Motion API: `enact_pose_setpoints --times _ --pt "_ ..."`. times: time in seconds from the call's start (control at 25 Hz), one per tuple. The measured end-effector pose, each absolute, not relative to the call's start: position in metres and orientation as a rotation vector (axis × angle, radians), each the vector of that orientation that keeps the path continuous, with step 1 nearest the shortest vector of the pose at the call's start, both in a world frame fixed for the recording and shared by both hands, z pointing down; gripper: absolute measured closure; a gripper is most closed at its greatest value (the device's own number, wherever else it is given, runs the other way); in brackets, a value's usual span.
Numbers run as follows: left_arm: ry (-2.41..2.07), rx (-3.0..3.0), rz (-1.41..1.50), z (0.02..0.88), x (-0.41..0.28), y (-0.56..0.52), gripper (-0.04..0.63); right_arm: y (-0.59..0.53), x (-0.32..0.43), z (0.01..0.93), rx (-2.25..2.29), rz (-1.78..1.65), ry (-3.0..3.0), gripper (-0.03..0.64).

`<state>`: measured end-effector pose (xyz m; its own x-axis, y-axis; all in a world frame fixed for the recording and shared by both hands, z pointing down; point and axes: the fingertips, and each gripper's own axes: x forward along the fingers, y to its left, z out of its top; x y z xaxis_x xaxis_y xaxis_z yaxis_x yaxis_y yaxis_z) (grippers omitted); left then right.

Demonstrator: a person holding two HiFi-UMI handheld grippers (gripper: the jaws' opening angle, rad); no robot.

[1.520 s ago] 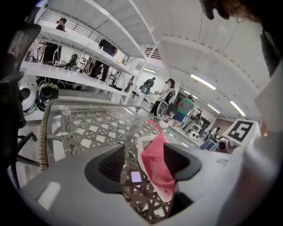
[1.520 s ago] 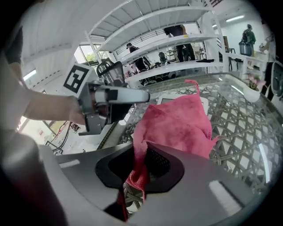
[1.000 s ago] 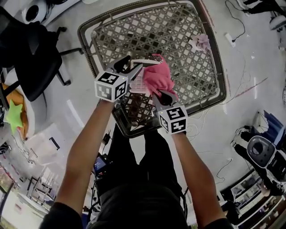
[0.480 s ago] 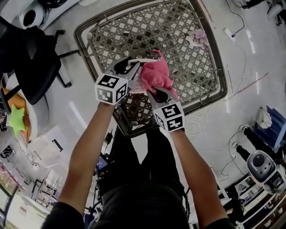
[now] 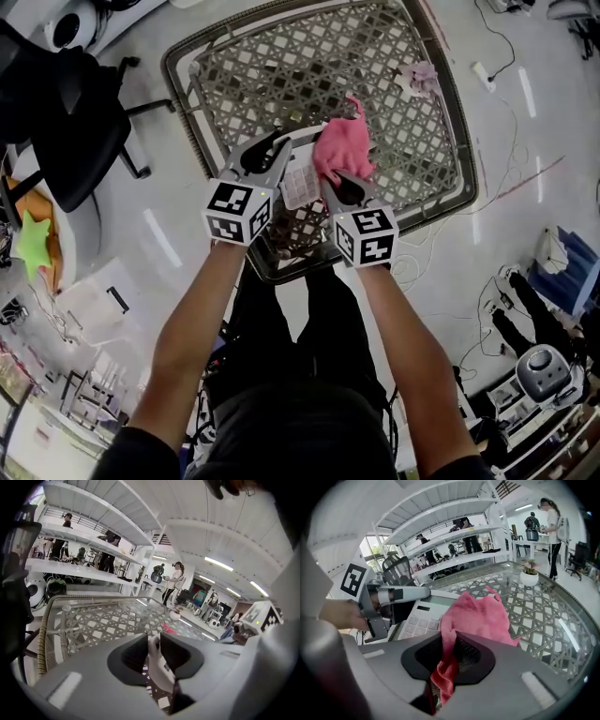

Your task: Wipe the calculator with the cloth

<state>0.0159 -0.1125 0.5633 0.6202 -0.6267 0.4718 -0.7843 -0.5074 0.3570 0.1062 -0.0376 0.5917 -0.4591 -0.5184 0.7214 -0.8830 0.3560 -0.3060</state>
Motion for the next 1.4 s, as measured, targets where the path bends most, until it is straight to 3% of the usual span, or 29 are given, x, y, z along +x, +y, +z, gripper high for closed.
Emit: enact_pose_setpoints --times 0.32,0.56,0.76,1.12,1.4 --pt "-1.102 2.327 0.265 0.535 0.02 -0.083 0.455 -0.036 0.105 0.592 1.216 0.99 -2.129 0.565" --pt "-0.866 2.448 0.229 0.519 0.068 -0.057 0.405 -0.031 0.073 0.596 1.052 0.982 -2.174 0.565" --pt "-0.794 2.491 0.262 0.522 0.09 -0.045 0.408 -0.025 0.081 0.604 1.141 1.086 -2.139 0.565" --pt "-0.856 2.379 0.339 0.563 0.056 -0.037 0.408 -0.027 0.138 0.567 1.392 1.066 -2.17 0.566" --pt "-0.989 2.277 0.343 0.575 0.0 -0.026 0.408 -0.051 0.073 0.54 1.191 0.862 -2.343 0.566"
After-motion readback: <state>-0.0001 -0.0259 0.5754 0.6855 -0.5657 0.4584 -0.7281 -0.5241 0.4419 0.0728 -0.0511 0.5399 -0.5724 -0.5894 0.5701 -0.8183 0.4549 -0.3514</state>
